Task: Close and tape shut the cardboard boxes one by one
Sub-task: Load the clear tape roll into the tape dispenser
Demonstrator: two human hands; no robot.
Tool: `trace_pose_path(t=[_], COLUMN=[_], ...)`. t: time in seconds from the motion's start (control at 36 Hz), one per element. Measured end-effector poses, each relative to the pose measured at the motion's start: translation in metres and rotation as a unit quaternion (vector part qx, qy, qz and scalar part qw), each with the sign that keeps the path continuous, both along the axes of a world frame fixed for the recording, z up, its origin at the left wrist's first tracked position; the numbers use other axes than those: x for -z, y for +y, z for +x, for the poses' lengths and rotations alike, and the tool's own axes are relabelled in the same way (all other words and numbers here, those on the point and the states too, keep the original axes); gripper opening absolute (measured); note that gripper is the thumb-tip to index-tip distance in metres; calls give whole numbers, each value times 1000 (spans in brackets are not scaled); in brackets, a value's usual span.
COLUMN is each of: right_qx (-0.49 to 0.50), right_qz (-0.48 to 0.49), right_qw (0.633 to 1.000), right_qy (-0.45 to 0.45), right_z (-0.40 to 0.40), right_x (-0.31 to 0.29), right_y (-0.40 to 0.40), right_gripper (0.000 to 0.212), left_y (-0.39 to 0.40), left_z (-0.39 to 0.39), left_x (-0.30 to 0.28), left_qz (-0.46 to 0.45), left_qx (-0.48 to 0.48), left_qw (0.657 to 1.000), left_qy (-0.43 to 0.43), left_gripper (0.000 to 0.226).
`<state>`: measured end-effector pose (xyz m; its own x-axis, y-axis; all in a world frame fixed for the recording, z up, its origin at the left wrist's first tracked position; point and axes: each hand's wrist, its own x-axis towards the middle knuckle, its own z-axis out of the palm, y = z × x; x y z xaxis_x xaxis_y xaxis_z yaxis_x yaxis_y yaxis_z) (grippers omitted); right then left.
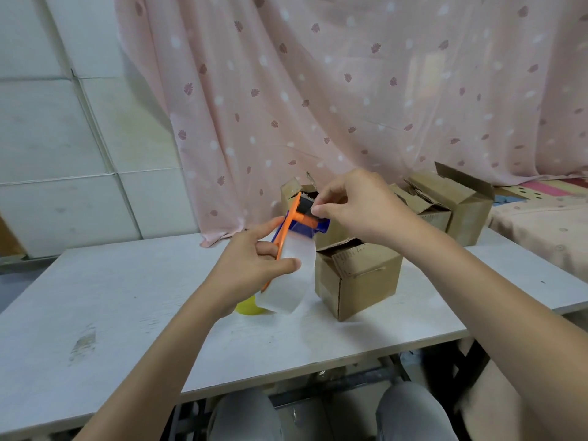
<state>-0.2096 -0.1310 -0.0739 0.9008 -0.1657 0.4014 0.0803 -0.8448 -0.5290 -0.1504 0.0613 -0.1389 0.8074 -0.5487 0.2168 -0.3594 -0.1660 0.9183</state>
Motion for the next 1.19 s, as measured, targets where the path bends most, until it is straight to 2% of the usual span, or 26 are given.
trace_pose_path(t=[0.33, 0.44, 0.56, 0.72, 0.86, 1.03, 1.19], right_qx=[42, 38, 53, 48, 18, -13, -1], right_qz=[-36, 7, -23, -80, -121, -168, -179], right_qw=[998, 998, 995, 990, 987, 975, 970], right_qy=[43, 51, 80, 105, 106, 143, 167], right_z=[4, 6, 17, 32, 32, 40, 39], right_x=[-15, -11, -12, -21, -24, -9, 17], right_y=[-12, -12, -7, 13, 33, 43, 46], right_gripper=[6, 7, 9, 13, 13, 12, 12], left_y=[0, 3, 0, 3, 19, 26, 18], left_z=[2, 7, 3, 8, 11, 3, -6], left_x=[6, 9, 9, 19, 26, 43, 70], left_qz=[-44, -21, -27, -62, -36, -28, -6], left_qx=[-1, 4, 18, 5, 2, 9, 0], left_qw=[999, 1000, 998, 994, 997, 994, 994], left_qy=[-14, -17, 47, 85, 68, 102, 110], left_gripper=[53, 45, 33, 30, 36, 34, 34])
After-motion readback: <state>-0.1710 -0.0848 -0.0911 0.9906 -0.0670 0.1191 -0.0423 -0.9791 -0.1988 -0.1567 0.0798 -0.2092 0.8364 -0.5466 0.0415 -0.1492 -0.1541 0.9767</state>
